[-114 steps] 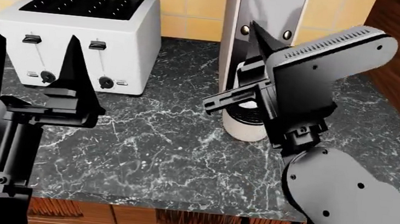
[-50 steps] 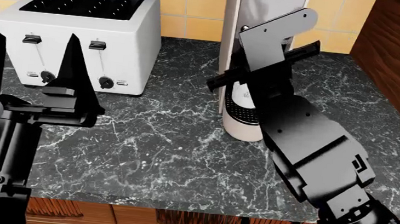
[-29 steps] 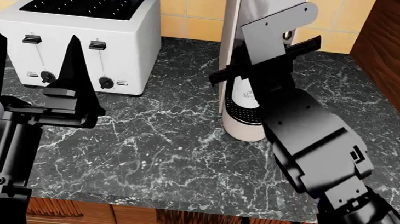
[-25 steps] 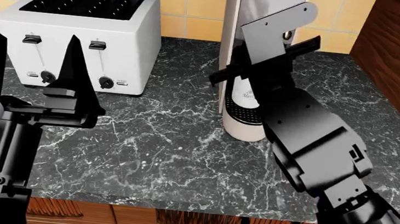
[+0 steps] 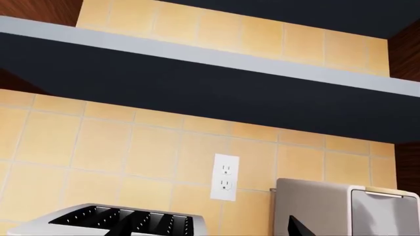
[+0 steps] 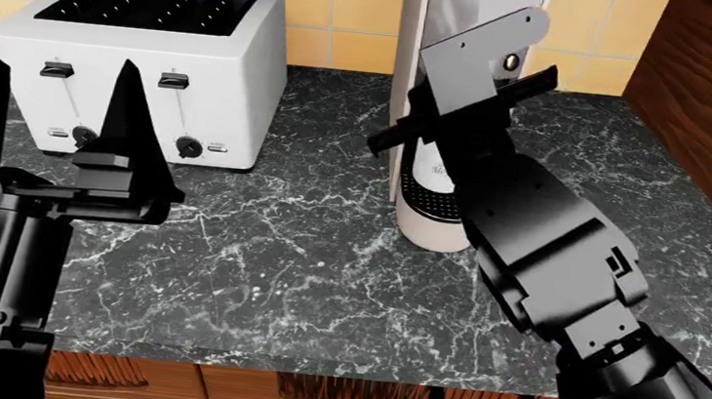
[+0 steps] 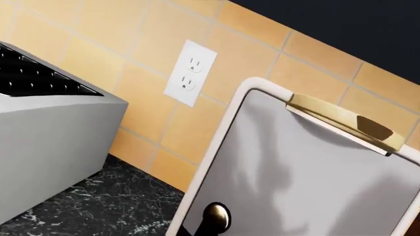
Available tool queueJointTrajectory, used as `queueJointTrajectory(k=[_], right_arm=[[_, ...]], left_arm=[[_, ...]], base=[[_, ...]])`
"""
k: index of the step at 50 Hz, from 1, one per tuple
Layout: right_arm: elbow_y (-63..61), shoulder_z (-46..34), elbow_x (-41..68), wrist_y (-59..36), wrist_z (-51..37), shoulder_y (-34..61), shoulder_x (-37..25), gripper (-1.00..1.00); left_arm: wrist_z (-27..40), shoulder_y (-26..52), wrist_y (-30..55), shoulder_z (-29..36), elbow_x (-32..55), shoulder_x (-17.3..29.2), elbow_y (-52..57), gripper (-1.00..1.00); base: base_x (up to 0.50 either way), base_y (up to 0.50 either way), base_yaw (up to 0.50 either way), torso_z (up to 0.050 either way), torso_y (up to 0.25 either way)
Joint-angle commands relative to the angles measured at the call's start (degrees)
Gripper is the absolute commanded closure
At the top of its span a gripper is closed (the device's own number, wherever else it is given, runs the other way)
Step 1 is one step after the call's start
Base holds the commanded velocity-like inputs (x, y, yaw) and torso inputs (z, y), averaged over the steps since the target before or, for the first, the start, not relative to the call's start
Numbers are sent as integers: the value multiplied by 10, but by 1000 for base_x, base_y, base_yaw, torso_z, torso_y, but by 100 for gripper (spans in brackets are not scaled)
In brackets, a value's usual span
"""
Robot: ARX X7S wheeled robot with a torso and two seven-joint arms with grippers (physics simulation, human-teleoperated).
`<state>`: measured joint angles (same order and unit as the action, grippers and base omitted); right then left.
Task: Pick the mug from the cabinet, place it under the coffee machine dispenser, and press the start button.
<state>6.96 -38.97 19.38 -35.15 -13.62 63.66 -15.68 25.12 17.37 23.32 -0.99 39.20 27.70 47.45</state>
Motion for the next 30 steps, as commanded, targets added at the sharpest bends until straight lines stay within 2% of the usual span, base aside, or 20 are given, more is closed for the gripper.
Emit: queueJointTrajectory(k=[1,30], right_arm=[[17,-1,-9,6,-7,5,0,100],[61,8,-4,21,-3,13,4,100]], left_arm=[[0,-2,-3,2,0,1,-2,-100],[4,0,-5,2,6,6,-3,-100]], base=[[0,0,0,0,0],[0,0,0,0,0]])
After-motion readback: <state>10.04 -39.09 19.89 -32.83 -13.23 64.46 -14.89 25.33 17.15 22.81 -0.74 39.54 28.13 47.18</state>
